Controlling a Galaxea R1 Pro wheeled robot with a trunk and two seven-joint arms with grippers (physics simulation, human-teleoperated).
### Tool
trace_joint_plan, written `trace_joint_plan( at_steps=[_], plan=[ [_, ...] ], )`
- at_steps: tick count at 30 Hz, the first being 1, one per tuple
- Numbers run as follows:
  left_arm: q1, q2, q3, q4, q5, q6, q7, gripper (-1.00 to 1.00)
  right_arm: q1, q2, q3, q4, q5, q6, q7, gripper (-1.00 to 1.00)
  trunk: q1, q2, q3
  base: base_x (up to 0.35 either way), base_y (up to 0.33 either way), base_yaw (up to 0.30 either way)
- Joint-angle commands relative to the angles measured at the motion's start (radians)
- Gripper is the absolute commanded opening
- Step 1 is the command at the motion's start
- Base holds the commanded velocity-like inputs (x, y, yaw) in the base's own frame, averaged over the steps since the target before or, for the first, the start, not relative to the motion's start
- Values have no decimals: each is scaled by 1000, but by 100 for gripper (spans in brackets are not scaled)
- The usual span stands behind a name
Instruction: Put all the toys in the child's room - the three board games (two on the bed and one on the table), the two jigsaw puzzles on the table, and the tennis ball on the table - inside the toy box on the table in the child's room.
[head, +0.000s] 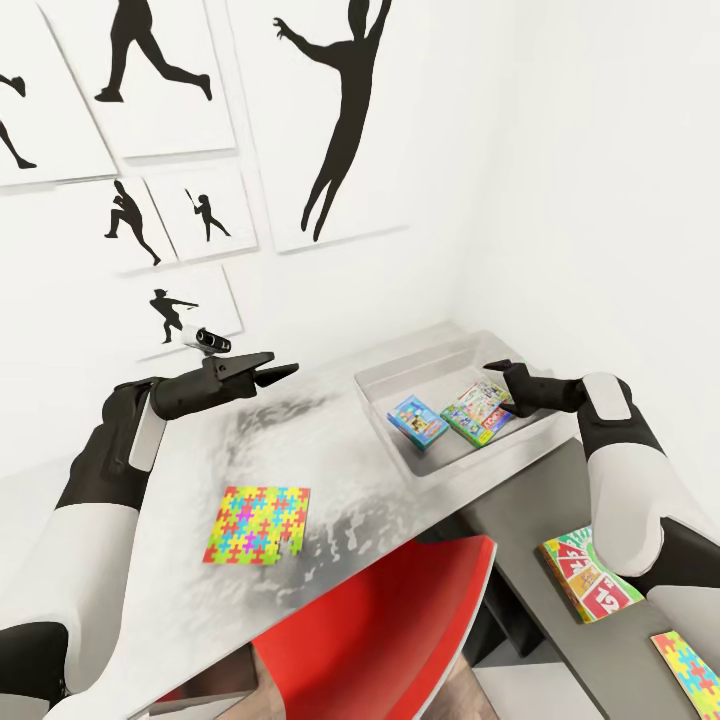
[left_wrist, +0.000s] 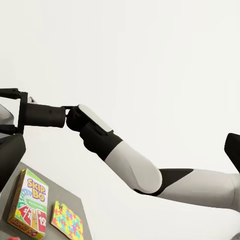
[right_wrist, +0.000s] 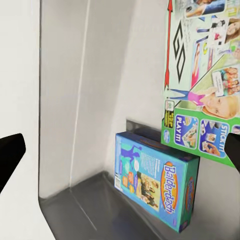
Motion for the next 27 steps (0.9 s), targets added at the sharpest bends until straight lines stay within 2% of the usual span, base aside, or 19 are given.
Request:
trace_joint_plan(
  at_steps=[1, 27],
  plan=[
    [-1, 0, 0, 0, 1, 11, -3, 100, -1, 0, -3, -1, -11, 3, -10, 100, 1, -2, -2, 0, 0, 0],
    [-1, 0, 0, 0, -1, 11, -3, 100, -1, 1, -3, -3, -29, 3, -8, 100, 1, -2, -2, 0, 0, 0]
  ],
)
